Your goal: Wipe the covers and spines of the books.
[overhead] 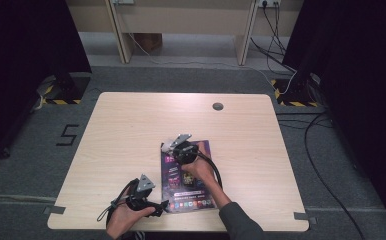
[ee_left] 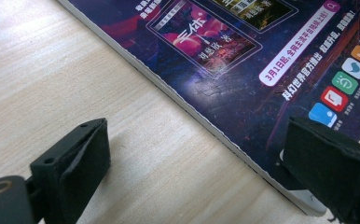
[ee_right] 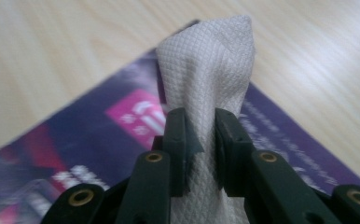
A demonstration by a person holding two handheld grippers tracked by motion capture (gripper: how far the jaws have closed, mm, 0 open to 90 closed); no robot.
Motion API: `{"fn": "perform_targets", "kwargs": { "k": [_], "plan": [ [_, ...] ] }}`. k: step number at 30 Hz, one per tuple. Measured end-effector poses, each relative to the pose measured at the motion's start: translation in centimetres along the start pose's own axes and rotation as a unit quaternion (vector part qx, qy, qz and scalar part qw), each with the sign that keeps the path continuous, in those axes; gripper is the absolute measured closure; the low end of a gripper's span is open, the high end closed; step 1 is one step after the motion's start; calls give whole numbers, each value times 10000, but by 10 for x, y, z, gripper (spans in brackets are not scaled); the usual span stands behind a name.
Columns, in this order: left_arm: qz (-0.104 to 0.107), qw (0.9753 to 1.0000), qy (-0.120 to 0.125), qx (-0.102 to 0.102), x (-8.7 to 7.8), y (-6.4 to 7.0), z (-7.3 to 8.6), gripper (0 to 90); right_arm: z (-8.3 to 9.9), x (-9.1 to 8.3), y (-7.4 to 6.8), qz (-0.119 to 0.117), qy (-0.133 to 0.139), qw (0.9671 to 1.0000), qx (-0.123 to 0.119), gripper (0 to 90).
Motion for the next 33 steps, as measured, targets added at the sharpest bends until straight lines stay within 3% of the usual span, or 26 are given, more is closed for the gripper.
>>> {"fn": "perform_targets", "kwargs": {
  "k": [7, 10, 13, 17, 24, 30, 33],
  "plan": [
    [3, 10000, -3, -5, 0, 0, 0, 63, -7, -7, -37, -376, 168, 9982, -432, 764],
    [-22, 10000, 15, -2, 0, 0, 0, 63, -5, -10, -43, -445, 219, 9979, -418, 762],
    [-21, 10000, 14, -6, 0, 0, 0, 63, -1, -12, -41, -518, 257, 9974, -419, 759],
    [-19, 10000, 13, 3, 0, 0, 0, 63, 8, -17, -32, -465, 227, 9982, -294, 758],
    [-25, 10000, 14, 0, 0, 0, 0, 63, 45, -34, 8, -61, 83, 9999, 61, 757],
    [-32, 10000, 17, 6, 0, 0, 0, 63, 83, -53, 42, 316, 8, 9978, 584, 757],
    [-30, 10000, 14, 11, 0, 0, 0, 63, 88, -56, 45, 318, 49, 9973, 655, 756]
  ]
}}
Point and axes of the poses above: each handheld gripper's, and its own axes: x roughly forward along the jaws, z roughly out of its underside, y roughly to its right, the point moved 8 cm from there along x, roughly forward along the jaws, and after that the axes turned 12 degrees about -x, right-handed, at the moved point
